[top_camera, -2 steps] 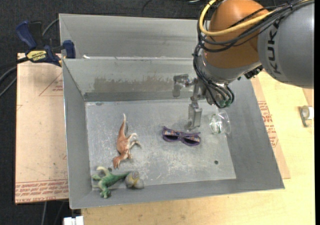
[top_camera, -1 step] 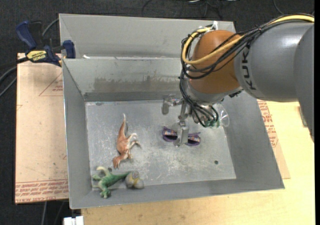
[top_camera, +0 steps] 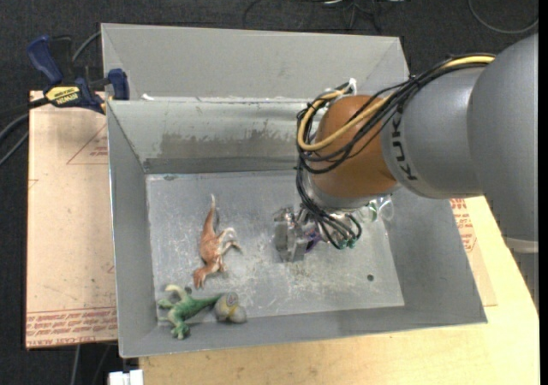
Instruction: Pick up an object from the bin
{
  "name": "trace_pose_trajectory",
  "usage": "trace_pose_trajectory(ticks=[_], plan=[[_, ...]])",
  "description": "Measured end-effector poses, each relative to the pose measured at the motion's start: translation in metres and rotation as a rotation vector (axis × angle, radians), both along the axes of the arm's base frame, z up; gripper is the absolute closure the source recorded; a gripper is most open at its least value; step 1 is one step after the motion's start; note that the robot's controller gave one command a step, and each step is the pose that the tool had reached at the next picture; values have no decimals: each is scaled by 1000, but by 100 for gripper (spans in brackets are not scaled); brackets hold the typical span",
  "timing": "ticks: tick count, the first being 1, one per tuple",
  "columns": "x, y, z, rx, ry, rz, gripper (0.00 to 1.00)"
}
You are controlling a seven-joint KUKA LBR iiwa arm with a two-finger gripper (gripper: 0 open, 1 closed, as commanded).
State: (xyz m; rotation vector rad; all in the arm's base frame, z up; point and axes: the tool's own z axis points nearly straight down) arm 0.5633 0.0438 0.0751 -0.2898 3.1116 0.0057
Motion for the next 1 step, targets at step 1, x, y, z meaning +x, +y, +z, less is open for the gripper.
trace_pose_trajectory(ticks=[1], plan=[[0, 0, 0, 0, 0, 1, 0]])
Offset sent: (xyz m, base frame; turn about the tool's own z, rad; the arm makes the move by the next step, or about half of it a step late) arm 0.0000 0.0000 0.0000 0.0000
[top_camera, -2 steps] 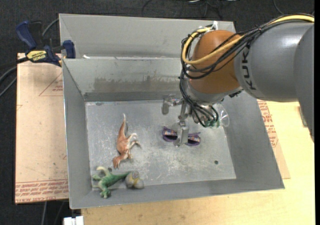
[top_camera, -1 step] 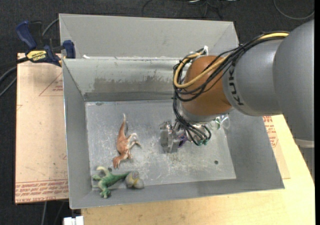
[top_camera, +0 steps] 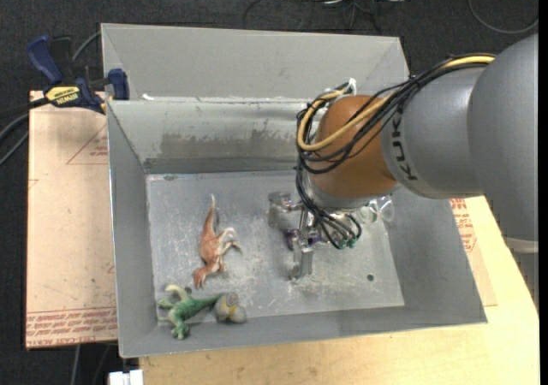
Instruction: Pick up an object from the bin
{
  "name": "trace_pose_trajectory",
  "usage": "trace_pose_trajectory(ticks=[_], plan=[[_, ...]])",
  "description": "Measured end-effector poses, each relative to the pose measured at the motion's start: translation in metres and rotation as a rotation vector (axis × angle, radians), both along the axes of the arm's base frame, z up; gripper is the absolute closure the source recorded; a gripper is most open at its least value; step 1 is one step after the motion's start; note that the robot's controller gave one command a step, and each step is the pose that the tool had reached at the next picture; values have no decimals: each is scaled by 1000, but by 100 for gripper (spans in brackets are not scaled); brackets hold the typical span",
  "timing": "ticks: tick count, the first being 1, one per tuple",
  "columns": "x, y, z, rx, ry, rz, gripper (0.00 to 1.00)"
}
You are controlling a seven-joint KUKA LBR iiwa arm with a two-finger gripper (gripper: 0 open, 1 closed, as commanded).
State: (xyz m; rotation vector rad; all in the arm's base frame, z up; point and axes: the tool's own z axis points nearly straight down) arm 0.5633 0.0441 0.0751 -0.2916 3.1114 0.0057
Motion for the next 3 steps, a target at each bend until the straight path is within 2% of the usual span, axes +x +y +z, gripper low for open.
trace_pose_trajectory(ticks=[1, 2, 3], plan=[[0, 0, 0, 0, 0, 0, 0], [22, -62, -5, -3, -6, 75, 0], [33, -62, -4, -1, -6, 173, 100]])
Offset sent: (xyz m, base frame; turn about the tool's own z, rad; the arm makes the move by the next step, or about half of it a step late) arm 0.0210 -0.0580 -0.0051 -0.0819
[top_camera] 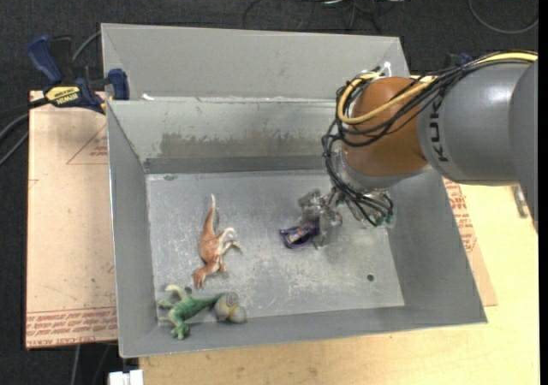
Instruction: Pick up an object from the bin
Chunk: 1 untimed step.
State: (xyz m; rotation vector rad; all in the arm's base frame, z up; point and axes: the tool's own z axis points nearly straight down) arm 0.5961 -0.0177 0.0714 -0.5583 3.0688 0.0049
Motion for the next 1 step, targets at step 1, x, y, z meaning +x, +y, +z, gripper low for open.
trace_pose_trajectory(ticks=[1], plan=[[0, 0, 0, 0, 0, 0, 100]])
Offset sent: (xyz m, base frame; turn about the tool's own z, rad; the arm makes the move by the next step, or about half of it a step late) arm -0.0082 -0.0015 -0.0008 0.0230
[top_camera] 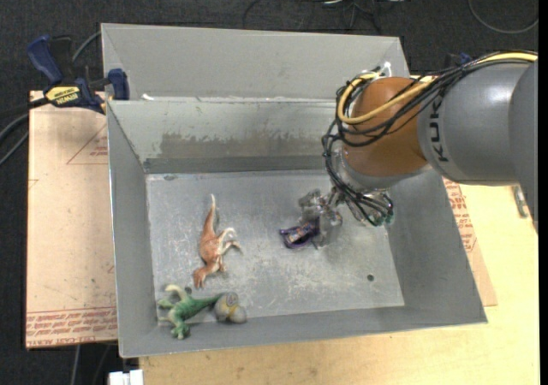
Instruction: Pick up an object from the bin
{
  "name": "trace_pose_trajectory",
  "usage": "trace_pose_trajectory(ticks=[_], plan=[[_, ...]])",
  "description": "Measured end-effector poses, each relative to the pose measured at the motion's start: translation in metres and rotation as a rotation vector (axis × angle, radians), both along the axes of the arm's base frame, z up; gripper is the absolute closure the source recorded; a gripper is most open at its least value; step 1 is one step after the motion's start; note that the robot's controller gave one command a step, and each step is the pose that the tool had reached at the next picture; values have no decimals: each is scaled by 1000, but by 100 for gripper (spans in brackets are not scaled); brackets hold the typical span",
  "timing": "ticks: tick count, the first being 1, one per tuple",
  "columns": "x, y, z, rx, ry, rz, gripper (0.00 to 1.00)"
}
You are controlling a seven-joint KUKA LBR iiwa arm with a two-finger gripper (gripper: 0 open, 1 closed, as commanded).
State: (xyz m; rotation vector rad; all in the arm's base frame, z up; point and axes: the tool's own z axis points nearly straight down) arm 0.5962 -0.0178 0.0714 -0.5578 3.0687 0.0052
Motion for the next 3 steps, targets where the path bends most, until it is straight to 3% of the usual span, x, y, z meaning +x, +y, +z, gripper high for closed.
trace_pose_trajectory(ticks=[2, 3], plan=[[-9, -1, 0, 2, -4, -22, 100], [-15, -6, 90, 4, -7, -36, 100]])
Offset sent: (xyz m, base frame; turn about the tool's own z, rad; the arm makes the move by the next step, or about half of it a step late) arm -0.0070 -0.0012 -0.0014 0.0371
